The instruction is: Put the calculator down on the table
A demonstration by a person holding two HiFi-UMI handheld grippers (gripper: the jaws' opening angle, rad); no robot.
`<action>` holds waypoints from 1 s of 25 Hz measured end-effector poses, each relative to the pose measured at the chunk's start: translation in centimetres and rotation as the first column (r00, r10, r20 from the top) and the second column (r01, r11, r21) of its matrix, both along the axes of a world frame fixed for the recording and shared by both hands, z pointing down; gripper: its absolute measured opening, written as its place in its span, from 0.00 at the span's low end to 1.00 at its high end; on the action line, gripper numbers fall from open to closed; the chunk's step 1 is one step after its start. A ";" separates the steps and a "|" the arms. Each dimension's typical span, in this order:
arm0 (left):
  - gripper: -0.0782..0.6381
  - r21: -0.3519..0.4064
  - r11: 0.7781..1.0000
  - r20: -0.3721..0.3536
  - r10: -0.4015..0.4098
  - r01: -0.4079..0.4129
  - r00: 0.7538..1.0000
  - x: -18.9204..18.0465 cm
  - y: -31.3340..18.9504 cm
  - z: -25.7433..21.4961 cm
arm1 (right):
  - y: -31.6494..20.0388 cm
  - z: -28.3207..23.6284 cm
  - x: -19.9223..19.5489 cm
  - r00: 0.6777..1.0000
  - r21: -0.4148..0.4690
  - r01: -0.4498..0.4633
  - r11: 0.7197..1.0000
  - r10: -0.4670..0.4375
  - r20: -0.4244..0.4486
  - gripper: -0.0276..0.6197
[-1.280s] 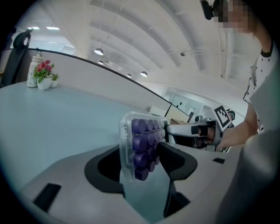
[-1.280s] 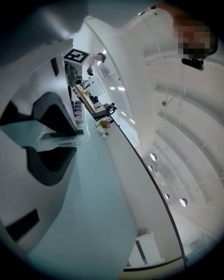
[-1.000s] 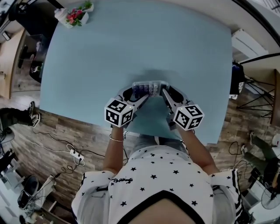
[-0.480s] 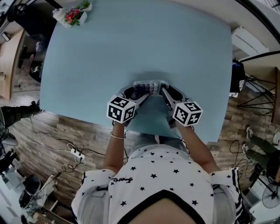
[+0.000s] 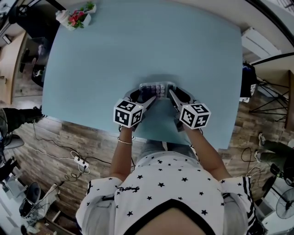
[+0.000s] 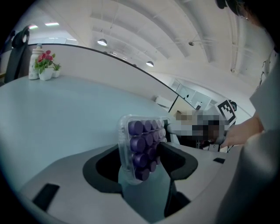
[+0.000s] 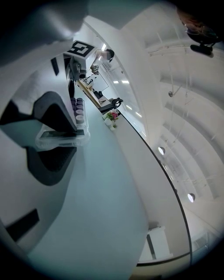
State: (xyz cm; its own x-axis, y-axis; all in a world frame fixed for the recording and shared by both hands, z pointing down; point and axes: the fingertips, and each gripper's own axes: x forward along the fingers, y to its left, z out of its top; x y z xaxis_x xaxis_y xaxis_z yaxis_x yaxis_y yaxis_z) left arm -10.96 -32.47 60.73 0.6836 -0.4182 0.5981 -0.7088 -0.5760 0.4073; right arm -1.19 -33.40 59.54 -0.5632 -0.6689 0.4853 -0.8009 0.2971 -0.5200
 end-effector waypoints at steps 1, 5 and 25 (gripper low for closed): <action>0.50 0.001 1.000 0.001 -0.005 0.005 1.000 0.0 -0.1 0.0 | -0.1 0.0 0.0 1.000 0.001 0.002 1.000 -0.002 -0.007 0.19; 0.51 0.004 1.000 0.010 -0.025 0.024 1.000 -0.1 -0.4 0.2 | -0.5 0.3 -0.1 0.999 0.000 0.007 1.000 -0.007 -0.032 0.20; 0.57 0.057 0.987 0.092 -0.157 0.152 0.983 -1.1 -2.0 0.6 | -2.5 1.1 -0.7 0.986 0.001 0.054 0.999 -0.053 -0.161 0.22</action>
